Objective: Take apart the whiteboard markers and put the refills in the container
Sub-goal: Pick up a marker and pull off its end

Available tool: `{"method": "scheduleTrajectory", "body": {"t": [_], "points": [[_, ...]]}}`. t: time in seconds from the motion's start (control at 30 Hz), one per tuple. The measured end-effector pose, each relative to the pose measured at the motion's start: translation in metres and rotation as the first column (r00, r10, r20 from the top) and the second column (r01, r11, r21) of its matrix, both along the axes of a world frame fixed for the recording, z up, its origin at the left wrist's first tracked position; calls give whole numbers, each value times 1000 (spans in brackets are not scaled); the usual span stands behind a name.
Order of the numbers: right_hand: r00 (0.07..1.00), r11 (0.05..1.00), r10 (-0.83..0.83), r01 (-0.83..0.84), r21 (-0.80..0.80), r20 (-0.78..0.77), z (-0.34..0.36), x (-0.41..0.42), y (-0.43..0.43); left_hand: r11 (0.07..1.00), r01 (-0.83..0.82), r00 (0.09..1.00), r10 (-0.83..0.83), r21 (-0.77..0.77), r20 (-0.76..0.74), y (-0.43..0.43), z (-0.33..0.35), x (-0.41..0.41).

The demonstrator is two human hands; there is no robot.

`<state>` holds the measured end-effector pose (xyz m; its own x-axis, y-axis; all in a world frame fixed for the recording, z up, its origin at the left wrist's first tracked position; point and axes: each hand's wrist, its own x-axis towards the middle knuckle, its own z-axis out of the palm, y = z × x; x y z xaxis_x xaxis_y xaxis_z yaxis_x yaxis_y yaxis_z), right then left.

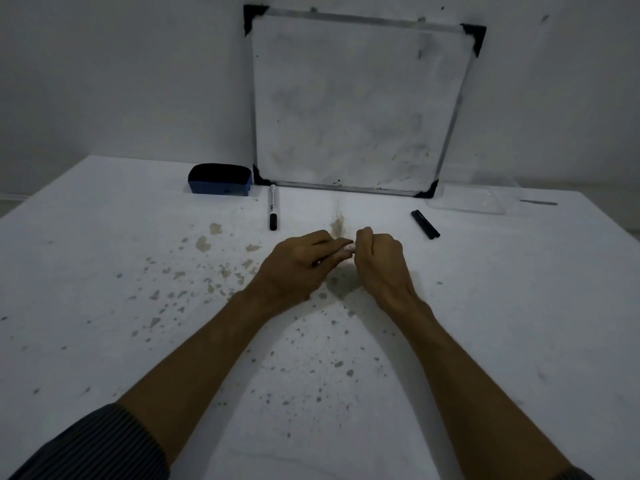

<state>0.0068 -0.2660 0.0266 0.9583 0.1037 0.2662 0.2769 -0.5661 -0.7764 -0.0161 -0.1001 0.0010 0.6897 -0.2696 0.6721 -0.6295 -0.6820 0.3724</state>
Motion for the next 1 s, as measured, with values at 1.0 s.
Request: {"method": "scheduleTrajectory", "body": {"t": [1.0], "points": [[994, 1000, 21, -20, 6, -111, 5, -5, -10, 998, -11, 996, 6, -57, -89, 5, 0, -5]]}}
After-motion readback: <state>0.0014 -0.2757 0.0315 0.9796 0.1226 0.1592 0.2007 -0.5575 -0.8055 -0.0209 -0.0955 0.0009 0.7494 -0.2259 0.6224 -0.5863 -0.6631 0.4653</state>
